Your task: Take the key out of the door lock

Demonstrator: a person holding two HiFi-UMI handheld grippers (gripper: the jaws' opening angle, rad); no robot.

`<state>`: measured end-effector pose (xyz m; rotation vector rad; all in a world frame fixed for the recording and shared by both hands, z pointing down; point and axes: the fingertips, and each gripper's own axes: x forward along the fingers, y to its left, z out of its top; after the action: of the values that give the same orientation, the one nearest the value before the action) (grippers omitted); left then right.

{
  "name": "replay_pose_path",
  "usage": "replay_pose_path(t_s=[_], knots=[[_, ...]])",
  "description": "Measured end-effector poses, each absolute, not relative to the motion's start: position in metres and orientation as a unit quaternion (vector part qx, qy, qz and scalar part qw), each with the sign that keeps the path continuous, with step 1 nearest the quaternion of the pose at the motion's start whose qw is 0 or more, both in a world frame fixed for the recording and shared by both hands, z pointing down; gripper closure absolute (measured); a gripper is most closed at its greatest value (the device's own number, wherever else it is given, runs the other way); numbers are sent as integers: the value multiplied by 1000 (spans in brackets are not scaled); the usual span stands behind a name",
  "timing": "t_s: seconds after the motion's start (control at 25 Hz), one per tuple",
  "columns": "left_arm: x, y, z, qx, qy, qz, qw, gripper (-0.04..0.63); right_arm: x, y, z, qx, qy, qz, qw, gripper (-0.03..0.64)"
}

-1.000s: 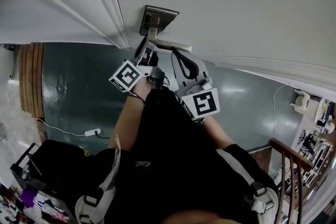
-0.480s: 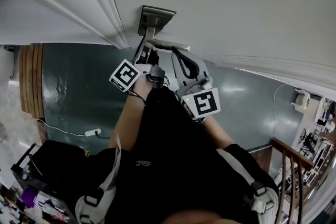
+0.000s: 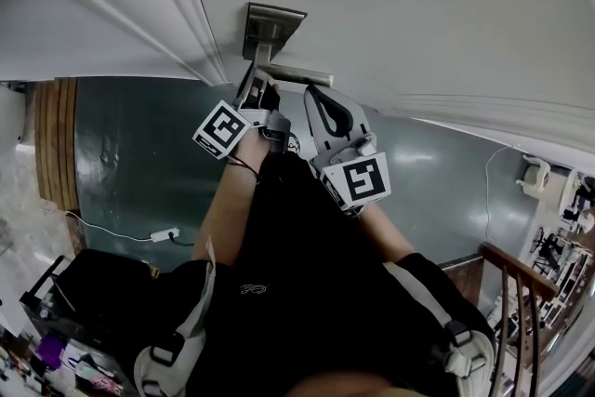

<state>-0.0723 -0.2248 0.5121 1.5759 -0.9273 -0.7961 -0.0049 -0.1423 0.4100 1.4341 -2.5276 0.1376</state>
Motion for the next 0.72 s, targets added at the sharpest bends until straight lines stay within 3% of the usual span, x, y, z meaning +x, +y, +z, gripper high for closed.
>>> replay_pose_path(t_s=[0.72], knots=[[-78, -220, 512, 650, -404, -336, 549, 559, 4, -128, 403, 499, -858, 41, 112, 609]])
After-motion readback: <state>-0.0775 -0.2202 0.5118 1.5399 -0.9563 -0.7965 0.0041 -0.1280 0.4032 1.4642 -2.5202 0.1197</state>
